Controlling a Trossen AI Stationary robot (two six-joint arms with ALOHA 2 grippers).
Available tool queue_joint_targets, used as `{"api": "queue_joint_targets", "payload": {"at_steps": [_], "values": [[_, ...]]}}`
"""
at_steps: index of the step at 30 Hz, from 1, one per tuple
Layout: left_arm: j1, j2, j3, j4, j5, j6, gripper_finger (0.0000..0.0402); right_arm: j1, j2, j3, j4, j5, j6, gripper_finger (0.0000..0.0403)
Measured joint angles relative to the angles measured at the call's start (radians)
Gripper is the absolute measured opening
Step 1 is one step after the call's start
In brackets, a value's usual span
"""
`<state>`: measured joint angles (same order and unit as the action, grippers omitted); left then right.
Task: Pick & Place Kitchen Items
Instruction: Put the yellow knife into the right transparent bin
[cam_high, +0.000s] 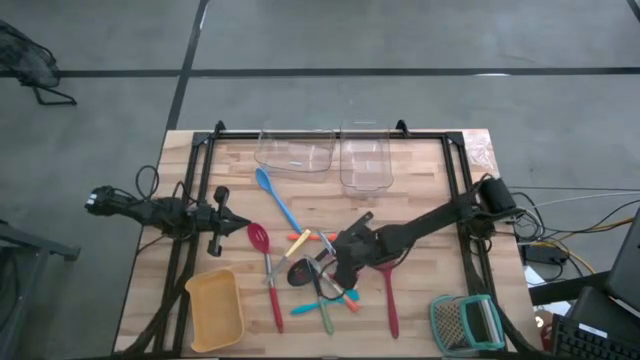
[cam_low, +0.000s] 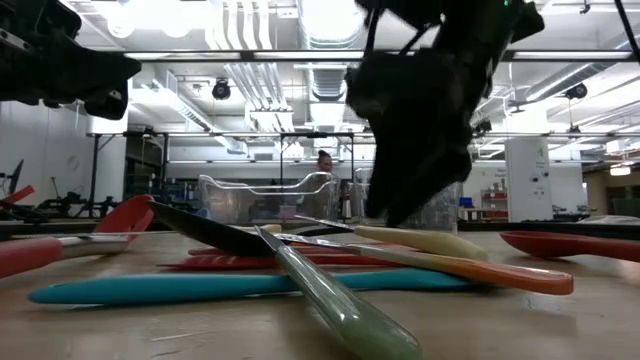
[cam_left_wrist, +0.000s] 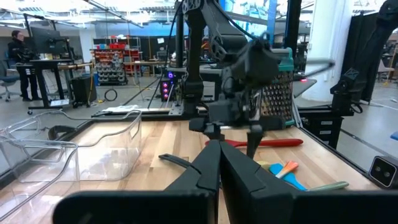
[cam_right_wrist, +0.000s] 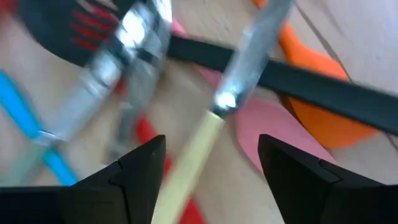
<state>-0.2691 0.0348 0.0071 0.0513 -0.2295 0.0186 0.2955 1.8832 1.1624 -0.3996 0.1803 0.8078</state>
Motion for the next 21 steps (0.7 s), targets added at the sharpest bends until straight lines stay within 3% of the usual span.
{"api": "queue_joint_targets", "payload": {"at_steps": [10, 21], "values": [[0.0, 0.002, 0.0, 0.0, 0.0, 0.0, 0.0012, 0.0, 0.076, 0.046, 0.001, -0.001, 0.0, 0.0234], [0.0, 0.002, 0.0, 0.0, 0.0, 0.0, 0.0012, -0.001, 0.072, 0.039, -0.007, 0.001, -0.003, 0.0153]]}}
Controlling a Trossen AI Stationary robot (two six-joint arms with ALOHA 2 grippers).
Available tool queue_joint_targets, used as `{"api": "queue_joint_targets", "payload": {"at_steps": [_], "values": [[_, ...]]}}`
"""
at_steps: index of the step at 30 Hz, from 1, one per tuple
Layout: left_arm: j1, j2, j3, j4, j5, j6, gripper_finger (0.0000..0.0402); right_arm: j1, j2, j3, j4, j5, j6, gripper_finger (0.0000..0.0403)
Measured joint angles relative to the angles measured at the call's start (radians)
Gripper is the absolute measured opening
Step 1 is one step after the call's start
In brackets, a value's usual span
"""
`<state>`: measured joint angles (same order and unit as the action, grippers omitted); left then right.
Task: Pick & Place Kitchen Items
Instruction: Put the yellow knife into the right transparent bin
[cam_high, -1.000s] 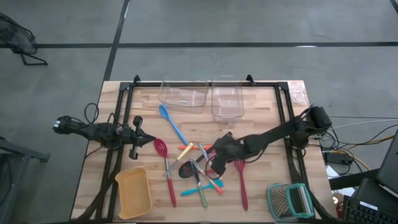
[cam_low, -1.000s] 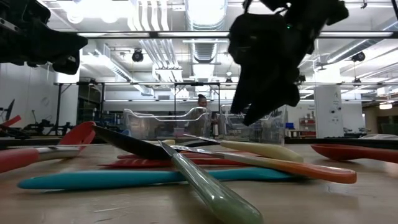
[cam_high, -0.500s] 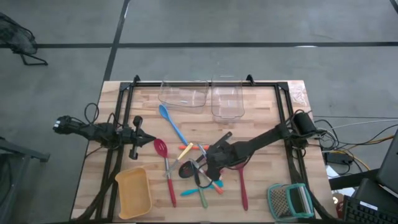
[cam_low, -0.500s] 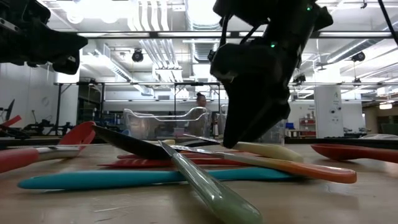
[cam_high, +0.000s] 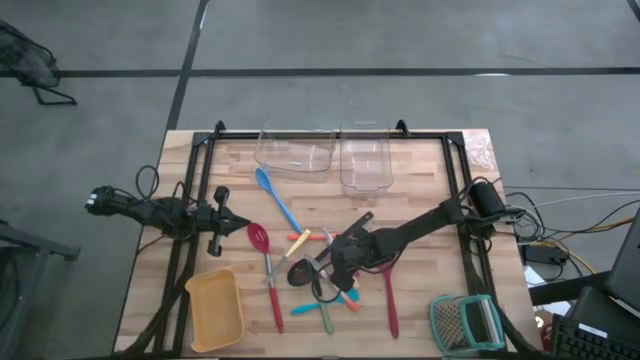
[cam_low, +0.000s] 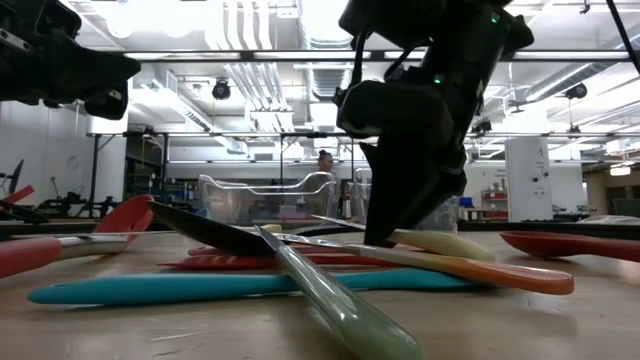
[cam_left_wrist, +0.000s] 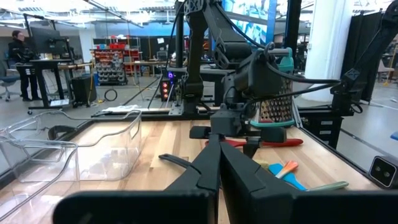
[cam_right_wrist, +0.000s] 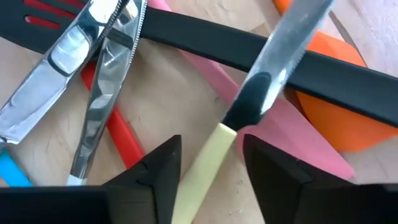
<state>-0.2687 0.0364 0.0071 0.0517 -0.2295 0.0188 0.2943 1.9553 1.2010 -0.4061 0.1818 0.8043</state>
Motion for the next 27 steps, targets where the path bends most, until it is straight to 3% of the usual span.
{"api": "queue_joint_targets", "payload": {"at_steps": [10, 18, 23, 27], "values": [[0.0, 0.0, 0.0, 0.0, 0.0, 0.0, 0.0012, 0.0, -0.007, -0.005, -0.004, 0.0, -0.035, 0.0044], [0.0, 0.0, 0.0, 0.0, 0.0, 0.0, 0.0012, -0.017, -0.091, -0.006, -0.021, 0.02, -0.063, 0.0048], [0.0, 0.0, 0.0, 0.0, 0.0, 0.0, 0.0012, -0.061, -0.192, -0.006, -0.096, 0.169, -0.074, 0.0065], [0.0, 0.0, 0.0, 0.0, 0.0, 0.0, 0.0012, -0.114, -0.288, -0.006, -0.14, 0.292, -0.119, 0.0052]]}}
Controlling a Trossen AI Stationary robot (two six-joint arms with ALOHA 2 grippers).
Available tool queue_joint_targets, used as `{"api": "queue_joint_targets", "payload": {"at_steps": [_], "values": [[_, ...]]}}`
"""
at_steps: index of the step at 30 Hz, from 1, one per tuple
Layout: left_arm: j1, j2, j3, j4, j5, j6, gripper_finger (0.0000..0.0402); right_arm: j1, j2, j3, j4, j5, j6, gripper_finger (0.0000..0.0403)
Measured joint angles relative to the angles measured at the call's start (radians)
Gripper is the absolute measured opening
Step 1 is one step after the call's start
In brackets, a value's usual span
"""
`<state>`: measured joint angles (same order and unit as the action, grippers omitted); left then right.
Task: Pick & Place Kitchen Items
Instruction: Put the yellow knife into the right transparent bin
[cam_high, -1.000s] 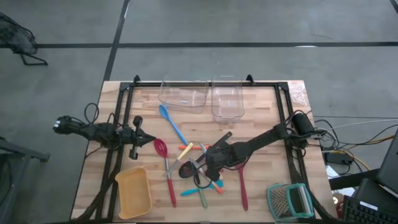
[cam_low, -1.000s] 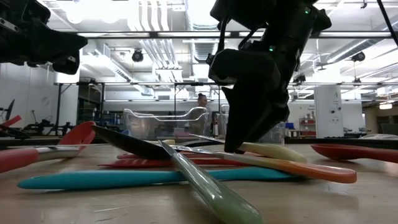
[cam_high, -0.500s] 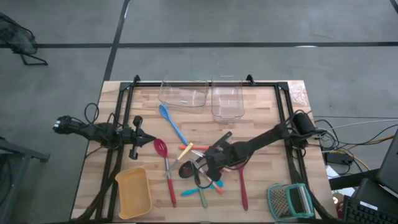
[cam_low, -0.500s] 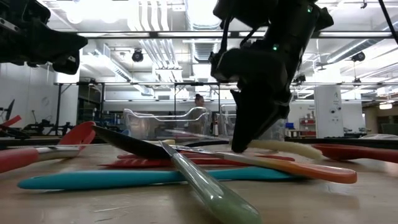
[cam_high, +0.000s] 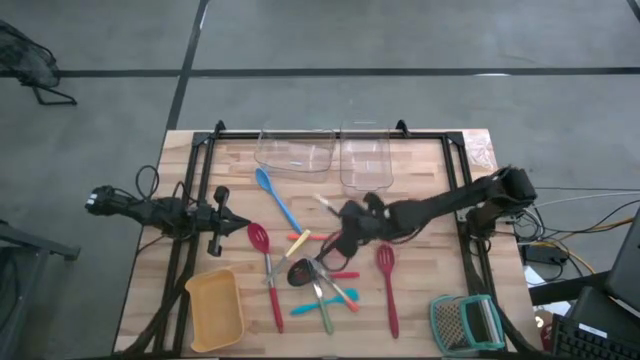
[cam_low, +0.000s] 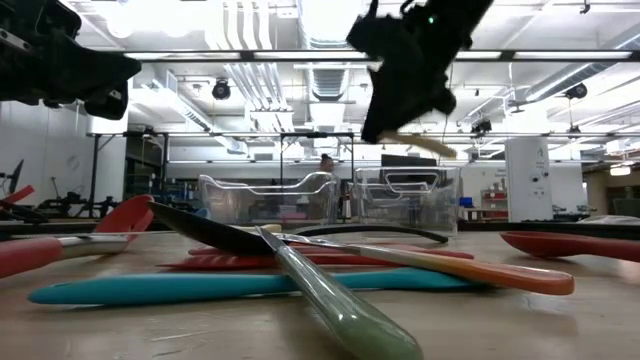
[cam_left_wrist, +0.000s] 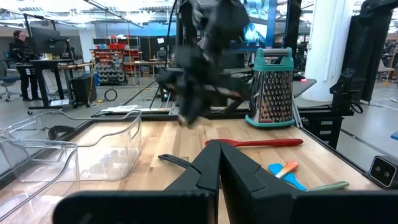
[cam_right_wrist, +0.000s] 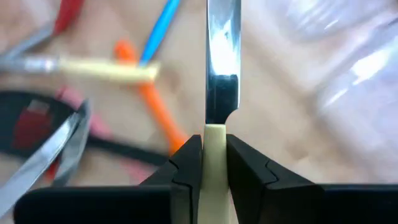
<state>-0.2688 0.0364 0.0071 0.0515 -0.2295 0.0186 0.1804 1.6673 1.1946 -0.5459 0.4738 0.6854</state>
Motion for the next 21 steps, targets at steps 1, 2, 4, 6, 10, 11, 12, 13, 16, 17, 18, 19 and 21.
{"api": "queue_joint_targets", "payload": {"at_steps": [1, 2, 4, 6, 10, 11, 12, 13, 16, 17, 18, 19, 21], "values": [[0.0, 0.0, 0.0, 0.0, 0.0, 0.0, 0.0012, -0.018, -0.022, 0.0, -0.001, 0.025, -0.013, 0.0048], [0.0, 0.0, 0.0, 0.0, 0.0, 0.0, 0.0012, -0.037, -0.047, 0.0, 0.001, 0.043, -0.027, 0.0046], [0.0, 0.0, 0.0, 0.0, 0.0, 0.0, 0.0012, -0.084, -0.089, -0.003, 0.002, 0.055, -0.063, 0.0046], [0.0, 0.0, 0.0, 0.0, 0.0, 0.0, 0.0012, -0.133, -0.123, -0.007, 0.006, 0.057, -0.086, 0.0053], [0.0, 0.0, 0.0, 0.0, 0.0, 0.0, 0.0012, -0.228, -0.153, -0.023, 0.006, 0.057, -0.126, 0.0066], [0.0, 0.0, 0.0, 0.0, 0.0, 0.0, 0.0012, -0.253, -0.156, -0.029, 0.005, 0.055, -0.136, 0.0067], [0.0, 0.0, 0.0, 0.0, 0.0, 0.0, 0.0012, -0.278, -0.156, -0.035, 0.006, 0.054, -0.142, 0.0065], [0.0, 0.0, 0.0, 0.0, 0.0, 0.0, 0.0012, -0.303, -0.153, -0.041, 0.005, 0.054, -0.145, 0.0061], [0.0, 0.0, 0.0, 0.0, 0.0, 0.0, 0.0012, -0.375, -0.138, -0.063, 0.007, 0.055, -0.167, 0.005], [0.0, 0.0, 0.0, 0.0, 0.0, 0.0, 0.0012, -0.396, -0.13, -0.071, 0.012, 0.055, -0.172, 0.0048], [0.0, 0.0, 0.0, 0.0, 0.0, 0.0, 0.0012, -0.418, -0.126, -0.079, 0.022, 0.053, -0.177, 0.0047], [0.0, 0.0, 0.0, 0.0, 0.0, 0.0, 0.0012, -0.439, -0.121, -0.091, 0.037, 0.05, -0.18, 0.0046], [0.0, 0.0, 0.0, 0.0, 0.0, 0.0, 0.0012, -0.475, -0.111, -0.113, 0.075, 0.038, -0.187, 0.0048]]}}
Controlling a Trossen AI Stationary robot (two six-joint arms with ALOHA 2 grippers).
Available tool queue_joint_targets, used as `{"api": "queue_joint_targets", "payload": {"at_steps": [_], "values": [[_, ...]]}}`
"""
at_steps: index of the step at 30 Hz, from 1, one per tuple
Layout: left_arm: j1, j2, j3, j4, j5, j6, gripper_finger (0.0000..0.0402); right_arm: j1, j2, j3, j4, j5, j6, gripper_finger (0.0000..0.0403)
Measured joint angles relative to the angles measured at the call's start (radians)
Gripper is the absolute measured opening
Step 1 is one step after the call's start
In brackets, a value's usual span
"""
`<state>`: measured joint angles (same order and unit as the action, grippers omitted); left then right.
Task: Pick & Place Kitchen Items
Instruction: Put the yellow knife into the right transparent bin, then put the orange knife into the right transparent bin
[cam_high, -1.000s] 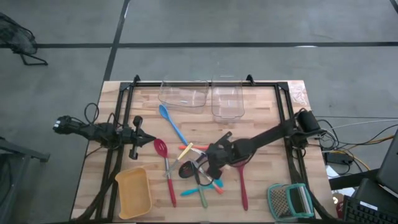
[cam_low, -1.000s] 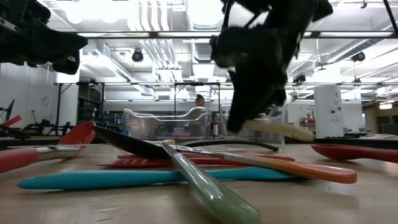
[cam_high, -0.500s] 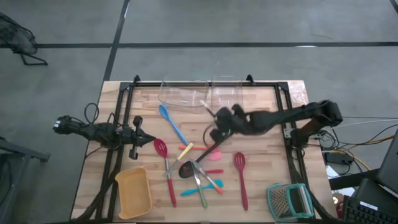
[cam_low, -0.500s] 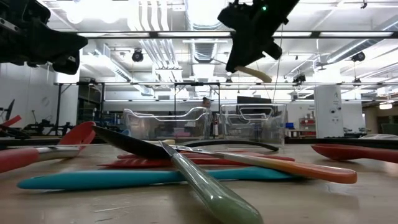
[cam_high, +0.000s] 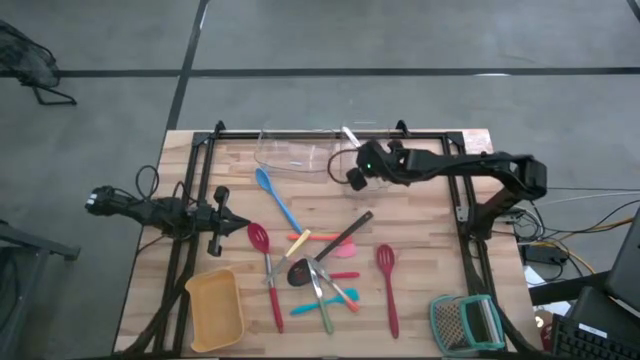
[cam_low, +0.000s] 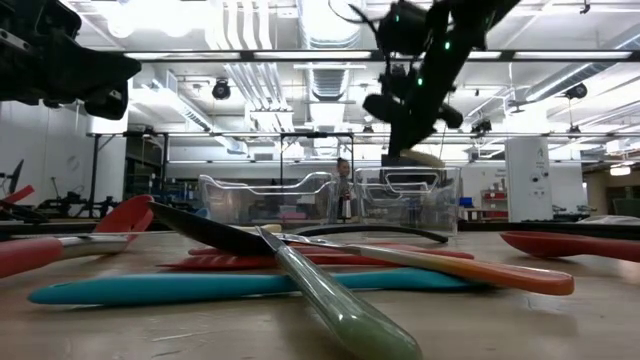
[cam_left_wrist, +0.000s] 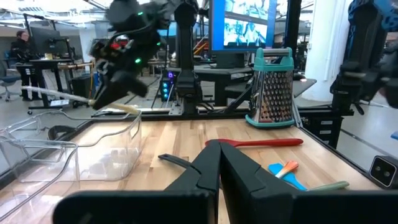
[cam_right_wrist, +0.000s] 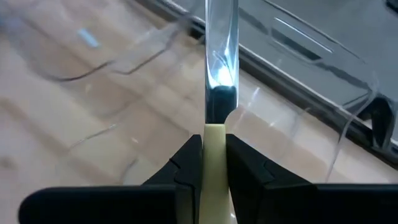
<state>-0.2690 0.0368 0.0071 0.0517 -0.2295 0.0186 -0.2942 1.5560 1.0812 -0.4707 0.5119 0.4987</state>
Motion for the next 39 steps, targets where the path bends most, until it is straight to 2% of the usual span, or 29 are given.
{"api": "queue_joint_targets", "payload": {"at_steps": [8, 14, 20, 25, 30, 35, 39], "values": [[0.0, 0.0, 0.0, 0.0, 0.0, 0.0, 0.0012, -0.093, 0.071, -0.073, 0.148, -0.057, -0.013, 0.0066], [0.0, 0.0, 0.0, 0.0, 0.0, 0.0, 0.0012, -0.113, 0.145, -0.077, 0.153, -0.076, -0.025, 0.005], [0.0, 0.0, 0.0, 0.0, 0.0, 0.0, 0.0012, -0.118, 0.184, -0.076, 0.154, -0.076, -0.031, 0.0071], [0.0, 0.0, 0.0, 0.0, 0.0, 0.0, 0.0012, -0.12, 0.198, -0.076, 0.158, -0.076, -0.038, 0.0077], [0.0, 0.0, 0.0, 0.0, 0.0, 0.0, 0.0012, -0.119, 0.201, -0.076, 0.158, -0.076, -0.051, 0.0057], [0.0, 0.0, 0.0, 0.0, 0.0, 0.0, 0.0012, -0.112, 0.158, -0.076, 0.157, -0.076, -0.059, 0.004], [0.0, 0.0, 0.0, 0.0, 0.0, 0.0, 0.0012, -0.073, 0.11, -0.076, 0.155, -0.082, -0.058, 0.0042]]}}
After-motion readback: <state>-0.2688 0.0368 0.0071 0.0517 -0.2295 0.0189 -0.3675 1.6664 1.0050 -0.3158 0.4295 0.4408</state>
